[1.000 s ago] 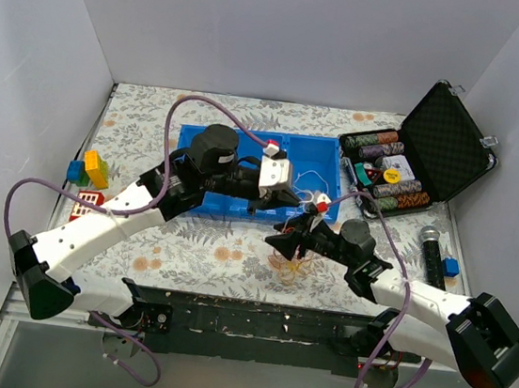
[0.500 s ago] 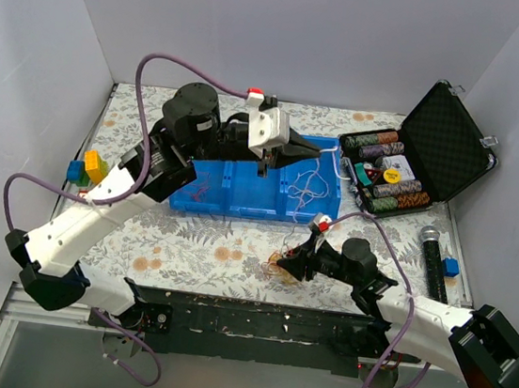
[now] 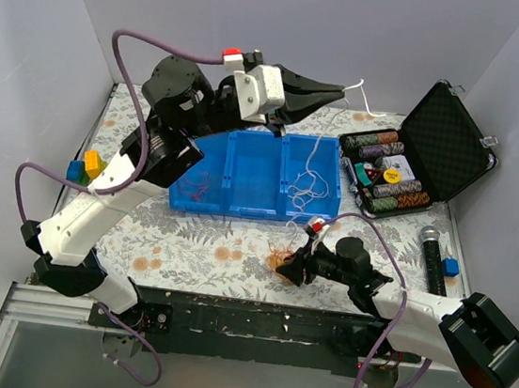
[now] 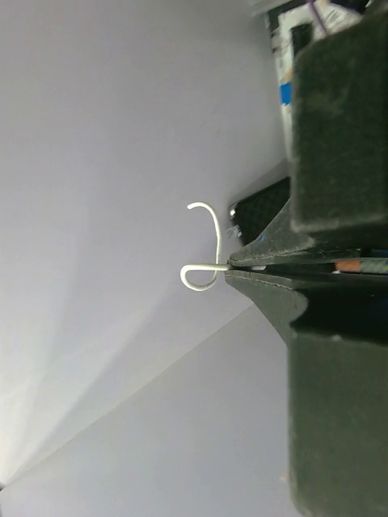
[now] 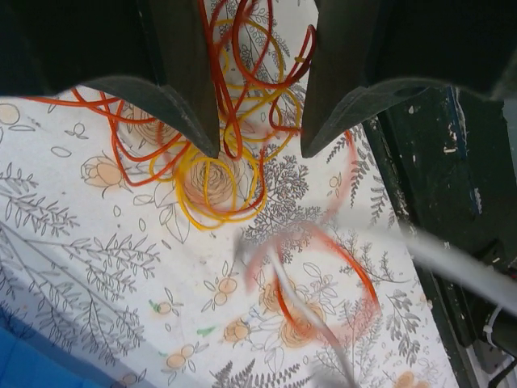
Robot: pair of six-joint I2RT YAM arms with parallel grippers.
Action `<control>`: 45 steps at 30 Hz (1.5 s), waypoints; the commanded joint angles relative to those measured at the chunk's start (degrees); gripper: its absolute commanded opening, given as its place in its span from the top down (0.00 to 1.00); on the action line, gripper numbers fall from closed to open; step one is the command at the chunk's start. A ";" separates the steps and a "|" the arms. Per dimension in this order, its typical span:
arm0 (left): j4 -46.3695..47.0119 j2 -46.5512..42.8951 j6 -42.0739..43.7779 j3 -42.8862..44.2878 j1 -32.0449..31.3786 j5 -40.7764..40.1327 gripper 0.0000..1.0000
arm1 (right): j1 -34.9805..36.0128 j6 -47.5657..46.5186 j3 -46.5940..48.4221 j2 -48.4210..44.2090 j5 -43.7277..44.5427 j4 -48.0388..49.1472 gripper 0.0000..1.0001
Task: Untangle the cables
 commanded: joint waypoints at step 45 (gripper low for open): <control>46.44 15.33 62.01 29.60 -7.82 -5.46 1.00 | 5.45 6.55 11.72 9.96 27.77 -30.85 0.99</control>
